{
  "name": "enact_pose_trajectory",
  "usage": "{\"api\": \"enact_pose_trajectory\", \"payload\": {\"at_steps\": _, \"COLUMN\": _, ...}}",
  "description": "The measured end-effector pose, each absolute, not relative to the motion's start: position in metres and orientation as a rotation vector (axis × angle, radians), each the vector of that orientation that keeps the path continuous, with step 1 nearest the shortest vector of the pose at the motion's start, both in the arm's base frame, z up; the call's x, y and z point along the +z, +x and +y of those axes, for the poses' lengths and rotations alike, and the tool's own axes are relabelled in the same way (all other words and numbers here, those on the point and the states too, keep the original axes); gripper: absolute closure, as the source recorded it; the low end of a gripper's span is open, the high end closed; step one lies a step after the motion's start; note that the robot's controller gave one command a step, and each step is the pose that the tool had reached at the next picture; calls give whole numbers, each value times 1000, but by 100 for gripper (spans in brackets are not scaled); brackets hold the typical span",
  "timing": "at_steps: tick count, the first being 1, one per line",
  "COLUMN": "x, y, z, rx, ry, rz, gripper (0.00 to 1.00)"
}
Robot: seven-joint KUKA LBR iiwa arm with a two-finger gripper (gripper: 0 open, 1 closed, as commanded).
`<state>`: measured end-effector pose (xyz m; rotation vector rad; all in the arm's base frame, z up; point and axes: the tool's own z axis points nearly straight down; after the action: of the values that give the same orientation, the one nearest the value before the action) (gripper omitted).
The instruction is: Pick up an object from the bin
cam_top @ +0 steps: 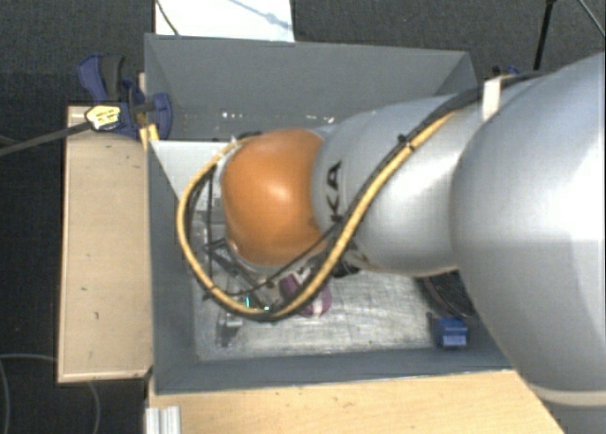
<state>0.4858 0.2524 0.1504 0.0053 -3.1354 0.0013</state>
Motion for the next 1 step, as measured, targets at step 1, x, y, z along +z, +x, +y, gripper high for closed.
{"api": "enact_pose_trajectory", "payload": {"at_steps": 1, "x": 70, "y": 550, "z": 200, "rx": -1, "ry": 437, "rz": -3115, "gripper": 0}}
